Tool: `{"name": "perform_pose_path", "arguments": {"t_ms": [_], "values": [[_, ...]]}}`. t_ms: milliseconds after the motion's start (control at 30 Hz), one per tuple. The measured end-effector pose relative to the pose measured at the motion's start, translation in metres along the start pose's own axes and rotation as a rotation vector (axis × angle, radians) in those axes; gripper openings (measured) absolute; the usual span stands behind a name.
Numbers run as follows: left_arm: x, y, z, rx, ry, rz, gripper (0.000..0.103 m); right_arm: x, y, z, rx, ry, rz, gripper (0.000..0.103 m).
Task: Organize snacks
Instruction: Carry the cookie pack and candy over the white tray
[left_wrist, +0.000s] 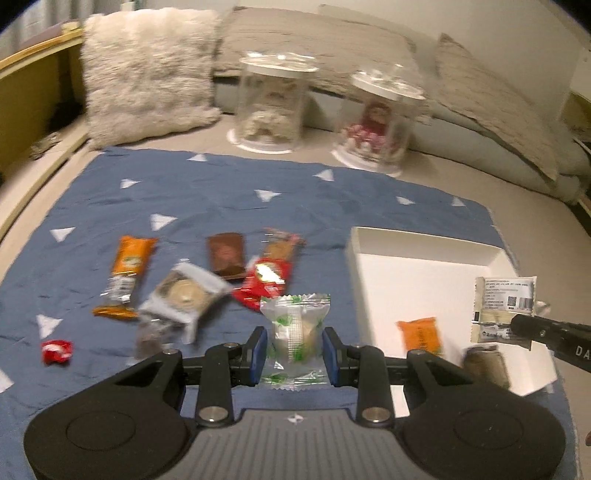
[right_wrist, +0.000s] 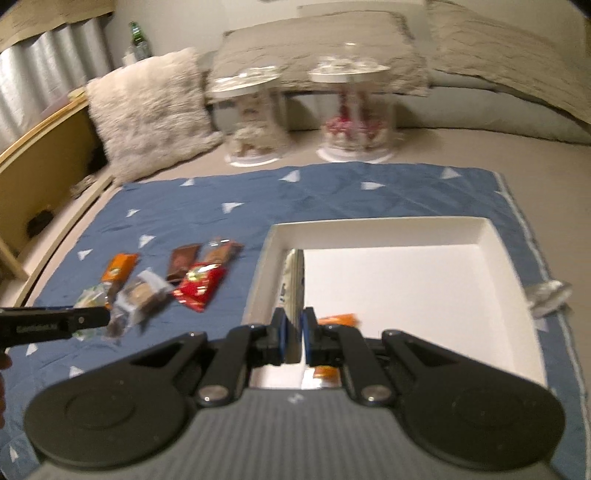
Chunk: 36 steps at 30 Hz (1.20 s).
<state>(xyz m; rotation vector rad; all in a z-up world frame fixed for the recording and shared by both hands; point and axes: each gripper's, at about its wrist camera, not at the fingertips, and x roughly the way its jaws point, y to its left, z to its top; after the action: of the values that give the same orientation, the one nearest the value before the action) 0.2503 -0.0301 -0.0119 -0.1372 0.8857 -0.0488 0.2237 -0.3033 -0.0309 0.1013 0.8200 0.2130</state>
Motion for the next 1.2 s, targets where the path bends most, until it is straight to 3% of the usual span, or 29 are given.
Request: {"name": "perform_pose_path", "arguments": {"t_ms": [433, 833, 1033, 1133, 1200], "values": [[0.032, -0.089, -0.006, 0.076, 0.055, -0.158, 0.035, -0.015, -0.095, -0.015, 0.107, 0.004, -0.109, 0.011], [0.069, -0.148, -0.022, 0.097, 0.167, -0.262, 0.035, -0.001, -0.149, -0.023, 0.165, 0.052, -0.198, 0.011], [0.081, -0.156, -0.026, 0.090, 0.194, -0.269, 0.035, 0.015, -0.155, -0.032, 0.113, 0.141, -0.192, 0.011], [0.082, -0.155, -0.026, 0.085, 0.195, -0.273, 0.035, 0.025, -0.160, -0.036, 0.142, 0.179, -0.102, 0.012], [0.083, -0.154, -0.025, 0.078, 0.194, -0.274, 0.035, 0.032, -0.162, -0.037, 0.146, 0.200, -0.103, 0.012]]}}
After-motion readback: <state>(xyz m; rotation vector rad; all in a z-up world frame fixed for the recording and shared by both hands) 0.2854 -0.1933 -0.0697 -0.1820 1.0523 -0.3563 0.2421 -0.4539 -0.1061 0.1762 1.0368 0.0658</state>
